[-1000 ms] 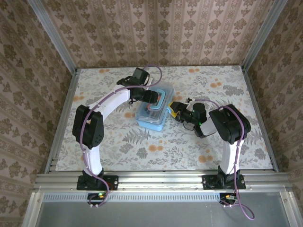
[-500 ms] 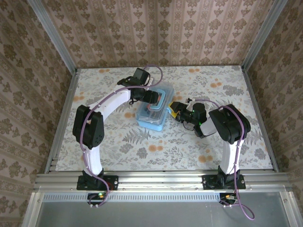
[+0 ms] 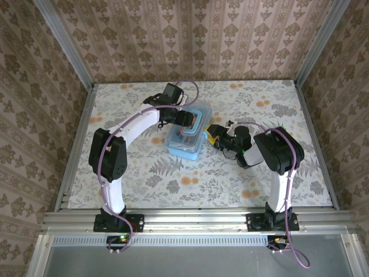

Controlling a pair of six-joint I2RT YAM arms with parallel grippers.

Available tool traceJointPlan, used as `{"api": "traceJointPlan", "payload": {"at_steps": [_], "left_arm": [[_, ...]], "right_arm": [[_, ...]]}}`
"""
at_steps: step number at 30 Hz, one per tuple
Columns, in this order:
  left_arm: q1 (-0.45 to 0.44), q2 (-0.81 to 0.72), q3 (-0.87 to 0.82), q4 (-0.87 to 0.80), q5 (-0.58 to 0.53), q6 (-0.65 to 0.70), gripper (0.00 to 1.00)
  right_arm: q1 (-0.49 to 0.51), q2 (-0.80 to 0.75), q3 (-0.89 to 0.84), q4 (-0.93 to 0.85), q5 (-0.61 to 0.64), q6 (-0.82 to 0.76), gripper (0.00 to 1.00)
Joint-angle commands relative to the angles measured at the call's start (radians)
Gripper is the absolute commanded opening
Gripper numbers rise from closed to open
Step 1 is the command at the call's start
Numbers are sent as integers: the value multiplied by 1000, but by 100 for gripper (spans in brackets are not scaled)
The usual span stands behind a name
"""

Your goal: Pack the tool kit

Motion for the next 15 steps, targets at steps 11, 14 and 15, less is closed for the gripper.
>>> {"api": "traceJointPlan", "payload": {"at_steps": [11,14,15], "left_arm": [[-19,99,-68,-160,109,-28,43],[-19,97,-68,-160,109,-30,43],[-19,97,-69,-160,109,-30,43]], "right_arm": [[-1,-39,-4,-107,3,-40,67],[-6,-46,-5,-103,2,-39,68],[-8,-50,-5,-105,-1,-39,68]]}}
